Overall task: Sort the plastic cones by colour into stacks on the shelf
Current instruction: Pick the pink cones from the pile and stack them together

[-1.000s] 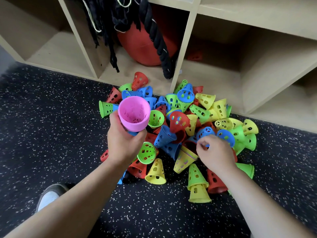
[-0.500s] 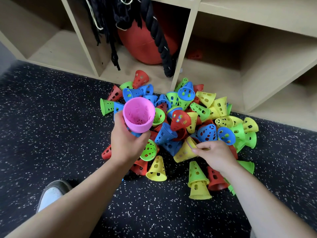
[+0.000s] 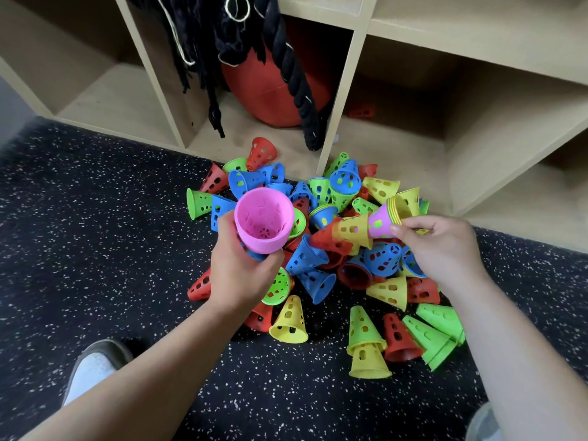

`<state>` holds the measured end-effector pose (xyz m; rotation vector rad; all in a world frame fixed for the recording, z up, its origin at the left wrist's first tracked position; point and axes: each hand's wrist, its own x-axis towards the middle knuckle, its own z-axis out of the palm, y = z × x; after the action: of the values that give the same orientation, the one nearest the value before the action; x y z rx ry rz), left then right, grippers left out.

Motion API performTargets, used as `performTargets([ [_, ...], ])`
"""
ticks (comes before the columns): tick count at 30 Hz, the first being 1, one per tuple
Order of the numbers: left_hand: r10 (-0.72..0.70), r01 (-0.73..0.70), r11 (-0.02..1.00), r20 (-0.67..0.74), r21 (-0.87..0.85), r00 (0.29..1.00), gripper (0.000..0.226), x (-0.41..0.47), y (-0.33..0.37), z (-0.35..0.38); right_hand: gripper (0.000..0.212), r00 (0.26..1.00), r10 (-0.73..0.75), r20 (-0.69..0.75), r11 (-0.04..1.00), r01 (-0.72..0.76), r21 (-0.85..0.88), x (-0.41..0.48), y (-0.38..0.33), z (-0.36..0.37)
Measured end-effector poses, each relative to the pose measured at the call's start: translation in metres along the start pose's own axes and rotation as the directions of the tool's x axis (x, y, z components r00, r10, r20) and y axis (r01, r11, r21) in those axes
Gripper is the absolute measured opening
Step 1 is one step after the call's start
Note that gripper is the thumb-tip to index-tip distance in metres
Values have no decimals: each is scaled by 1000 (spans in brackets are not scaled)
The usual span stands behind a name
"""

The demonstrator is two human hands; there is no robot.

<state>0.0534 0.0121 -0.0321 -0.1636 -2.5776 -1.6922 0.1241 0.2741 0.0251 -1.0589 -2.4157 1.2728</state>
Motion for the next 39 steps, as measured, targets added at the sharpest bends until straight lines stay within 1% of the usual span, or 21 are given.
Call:
performTargets([
  [4,12,-12,1000,16,9,1000,66,2,0,2,17,993,-53,-110,998,57,27,1,-7,4],
  [6,16,-17,1000,29,6,999,65,3,1,3,13,985,-55,-162,991,74,109,-2,-19,0],
  [8,19,-20,1000,49,10,999,64,4,3,5,10,984,-67,-163,970,103,222,-6,-37,-6],
  [10,21,-24,999,65,41,998,63,4,5,9,13,988,-131,-85,938,151,311,-15,-58,-11],
  [12,18,-24,996,72,84,997,65,4,7,14,17,971,-233,54,922,203,328,-26,-80,-8],
  [13,22,-30,994,76,102,997,66,4,9,16,17,955,-277,110,922,231,311,-32,-88,-3],
  [14,31,-41,992,84,116,996,67,4,11,17,13,940,-310,140,923,263,282,-36,-93,3],
  [15,45,-57,991,93,124,995,68,4,14,18,10,931,-330,153,926,288,246,-39,-95,9],
  [16,60,-72,990,102,123,993,69,3,17,18,12,927,-338,163,931,304,204,-40,-95,14],
  [19,73,-85,990,108,116,991,68,4,21,18,16,925,-320,205,943,290,162,-41,-94,23],
  [23,57,-70,983,83,167,995,67,8,15,18,17,950,-264,170,953,229,200,-38,-92,26],
  [27,59,-71,986,83,152,995,68,9,14,17,16,957,-242,158,953,204,226,-39,-94,28],
  [35,62,-74,989,97,127,993,68,9,16,16,15,953,-263,150,946,225,232,-39,-96,27],
  [39,76,-89,988,99,126,992,67,10,14,15,13,958,-267,107,947,240,215,-37,-96,27],
])
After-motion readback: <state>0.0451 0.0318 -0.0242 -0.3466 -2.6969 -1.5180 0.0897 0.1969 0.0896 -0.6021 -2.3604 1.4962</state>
